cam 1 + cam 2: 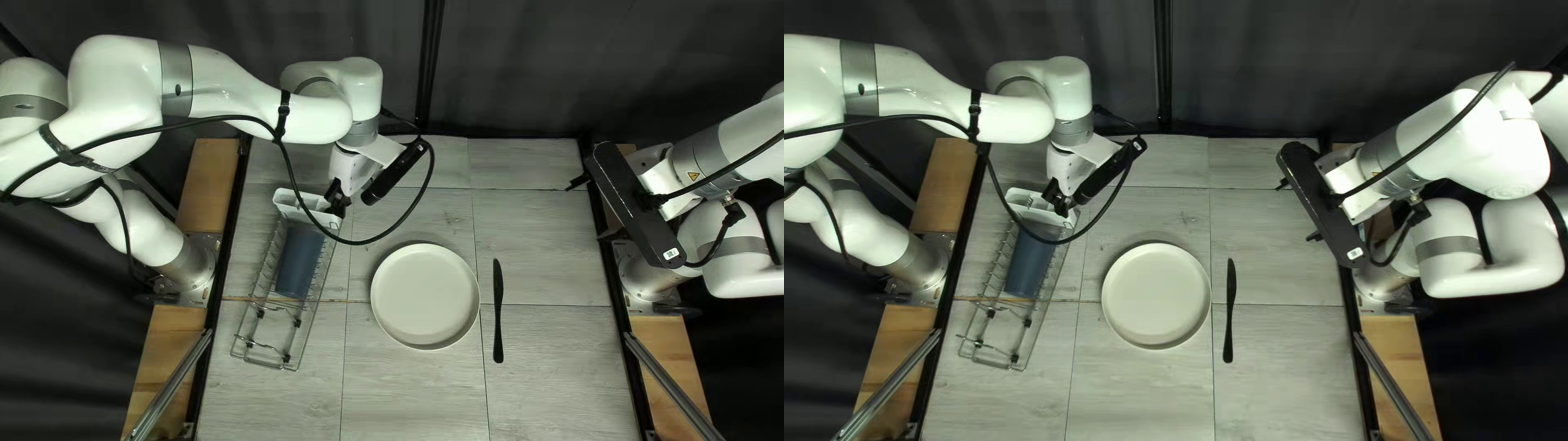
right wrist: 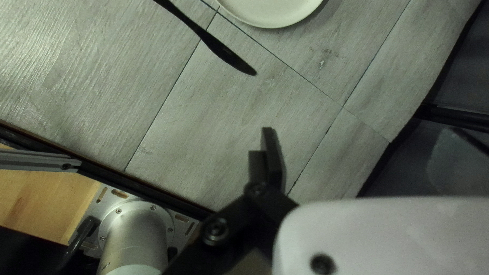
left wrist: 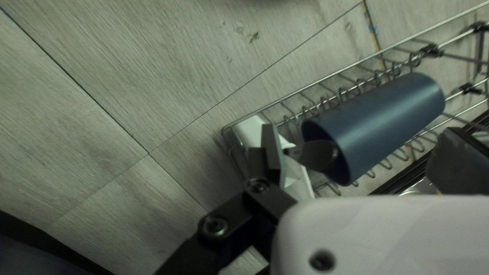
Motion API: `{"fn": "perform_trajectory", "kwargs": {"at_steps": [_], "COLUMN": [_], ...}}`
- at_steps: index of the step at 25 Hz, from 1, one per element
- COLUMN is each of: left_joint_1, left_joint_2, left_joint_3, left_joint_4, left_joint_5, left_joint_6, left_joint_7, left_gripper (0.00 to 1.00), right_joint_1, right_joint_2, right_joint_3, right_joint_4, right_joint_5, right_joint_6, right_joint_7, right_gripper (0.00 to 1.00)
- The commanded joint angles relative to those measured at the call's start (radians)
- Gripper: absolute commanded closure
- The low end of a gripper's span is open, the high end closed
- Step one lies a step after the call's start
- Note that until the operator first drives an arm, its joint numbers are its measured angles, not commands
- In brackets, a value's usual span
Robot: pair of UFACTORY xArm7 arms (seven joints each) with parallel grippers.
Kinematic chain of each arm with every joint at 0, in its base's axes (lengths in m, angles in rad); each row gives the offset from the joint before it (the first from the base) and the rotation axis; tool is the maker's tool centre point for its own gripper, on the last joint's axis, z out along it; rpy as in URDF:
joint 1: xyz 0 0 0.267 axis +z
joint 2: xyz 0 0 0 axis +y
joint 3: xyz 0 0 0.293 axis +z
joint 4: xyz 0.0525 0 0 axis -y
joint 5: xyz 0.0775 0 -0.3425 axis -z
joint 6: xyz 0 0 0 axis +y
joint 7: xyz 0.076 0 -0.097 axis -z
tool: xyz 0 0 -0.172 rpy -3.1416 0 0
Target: Pick up and place plate onto table. Place down one fork to the left of the plate. Place spoon and knife to the right of the plate. Place cup above the knife and spoon
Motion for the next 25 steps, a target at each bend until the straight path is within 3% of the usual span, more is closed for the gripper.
{"fn": "perform_trajectory", "kwargs": {"at_steps": [1, 5, 15, 25], "left_joint_1": [0.005, 0.005, 0.010, -0.028], "left_joint_2": [0.016, 0.071, 0.075, 0.037], "left_joint_3": [0.005, 0.005, 0.010, -0.027], "left_joint_4": [-0.007, 0.044, 0.034, 0.061], "left_joint_5": [0.022, 0.042, 0.030, 0.123], "left_joint_6": [0.001, 0.032, 0.023, 0.068], "left_joint_7": [0.040, 0.056, 0.055, 0.109], "left_gripper": [0.00, 0.00, 0.00, 0.00], "right_joint_1": [0.000, 0.000, 0.000, 0.000], "right_joint_2": [0.000, 0.000, 0.000, 0.000], "right_joint_3": [0.000, 0.000, 0.000, 0.000], "right_joint_4": [0.000, 0.000, 0.000, 0.000], "right_joint_5": [0.000, 0.000, 0.000, 0.000], "right_joint_6": [0.000, 0.000, 0.000, 0.000], "right_joint_7": [0.000, 0.000, 0.000, 0.000], "right_gripper": [0.00, 0.00, 0.00, 0.00]}}
